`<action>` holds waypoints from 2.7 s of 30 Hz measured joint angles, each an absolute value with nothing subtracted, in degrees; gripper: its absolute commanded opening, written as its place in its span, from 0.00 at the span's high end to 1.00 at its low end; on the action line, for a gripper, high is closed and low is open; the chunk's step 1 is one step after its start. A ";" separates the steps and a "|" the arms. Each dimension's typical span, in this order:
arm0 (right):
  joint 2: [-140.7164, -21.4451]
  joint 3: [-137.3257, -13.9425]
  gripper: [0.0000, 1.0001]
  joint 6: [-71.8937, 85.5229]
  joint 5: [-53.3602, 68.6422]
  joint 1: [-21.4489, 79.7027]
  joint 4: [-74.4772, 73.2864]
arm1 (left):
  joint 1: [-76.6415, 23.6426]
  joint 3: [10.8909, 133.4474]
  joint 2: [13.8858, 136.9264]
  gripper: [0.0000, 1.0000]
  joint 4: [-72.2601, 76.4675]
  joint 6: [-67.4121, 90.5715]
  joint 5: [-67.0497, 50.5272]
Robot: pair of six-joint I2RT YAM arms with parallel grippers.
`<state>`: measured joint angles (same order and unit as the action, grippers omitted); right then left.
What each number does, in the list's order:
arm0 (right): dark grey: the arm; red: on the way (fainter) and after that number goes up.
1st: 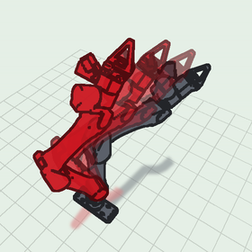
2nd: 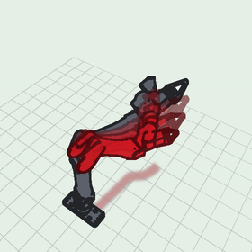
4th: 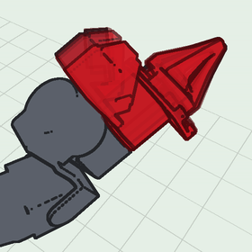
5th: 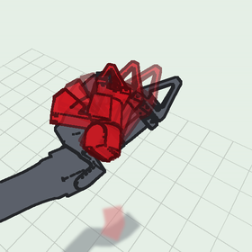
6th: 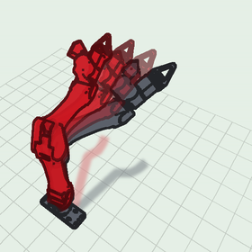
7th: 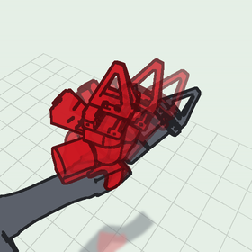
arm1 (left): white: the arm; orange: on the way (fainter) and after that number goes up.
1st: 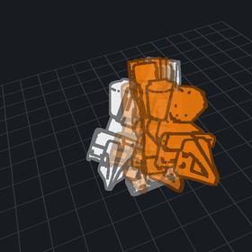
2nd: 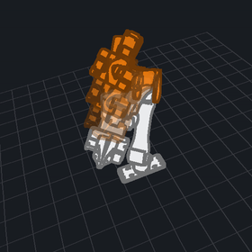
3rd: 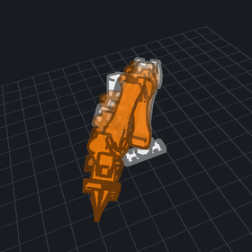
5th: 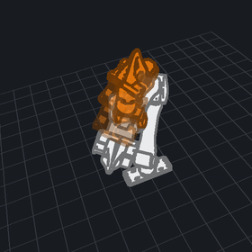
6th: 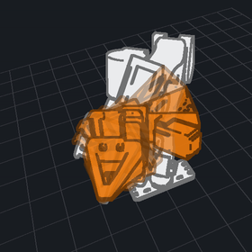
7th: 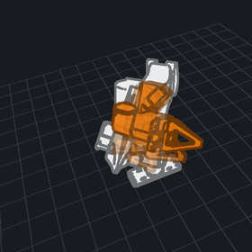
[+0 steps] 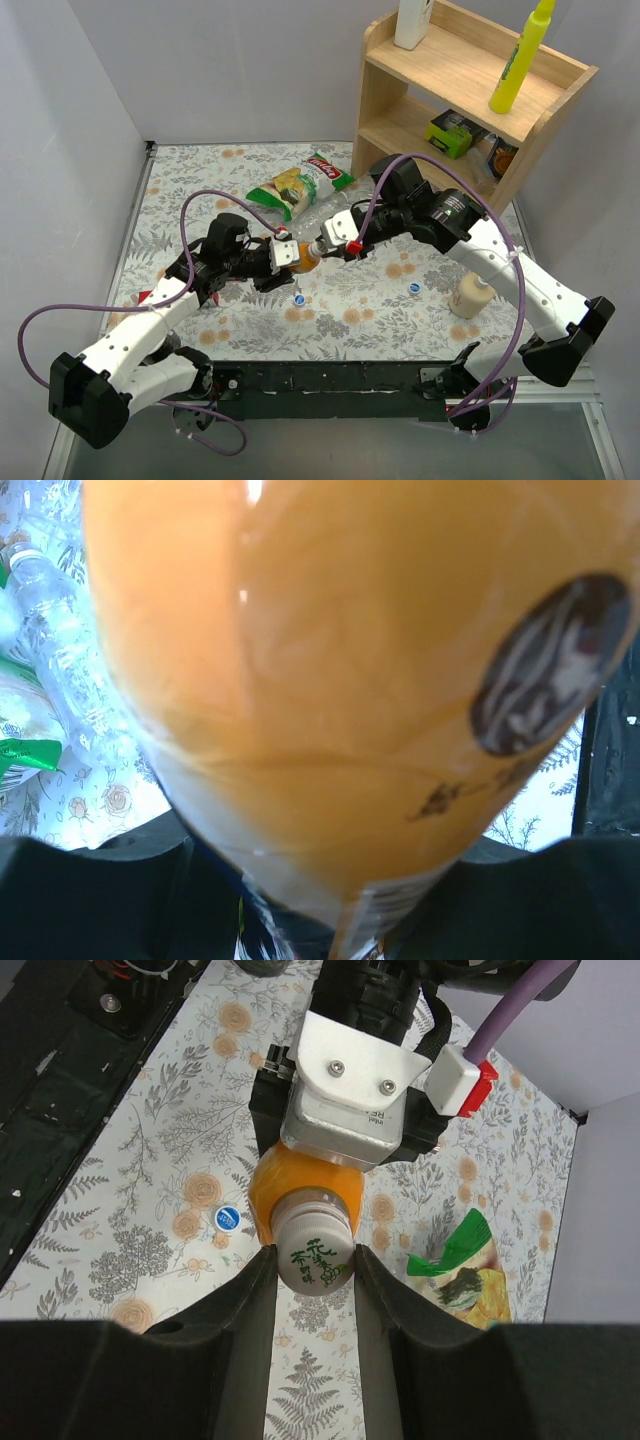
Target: Screw on the bottle caps
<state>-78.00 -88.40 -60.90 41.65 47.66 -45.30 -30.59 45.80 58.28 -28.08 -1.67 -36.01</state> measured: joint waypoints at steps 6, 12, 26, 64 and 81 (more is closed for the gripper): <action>-78.22 -88.51 0.78 -60.97 41.34 47.66 -45.32 | -30.57 45.80 58.28 1.00 -27.86 -1.89 -35.51; -80.36 -90.91 0.78 -58.35 41.08 47.62 -45.80 | -30.61 44.40 57.41 1.00 -24.36 -1.26 -32.82; -91.24 -104.88 0.80 -38.20 38.46 46.87 -49.17 | -30.76 39.13 55.61 1.00 -12.60 4.14 -24.40; -97.56 -110.45 0.90 -14.02 28.97 46.11 -47.88 | -32.80 35.97 54.06 1.00 -8.58 17.54 -12.80; -98.98 -110.15 0.73 -8.25 26.06 45.91 -47.16 | -33.26 34.41 55.09 1.00 -6.98 19.44 -10.04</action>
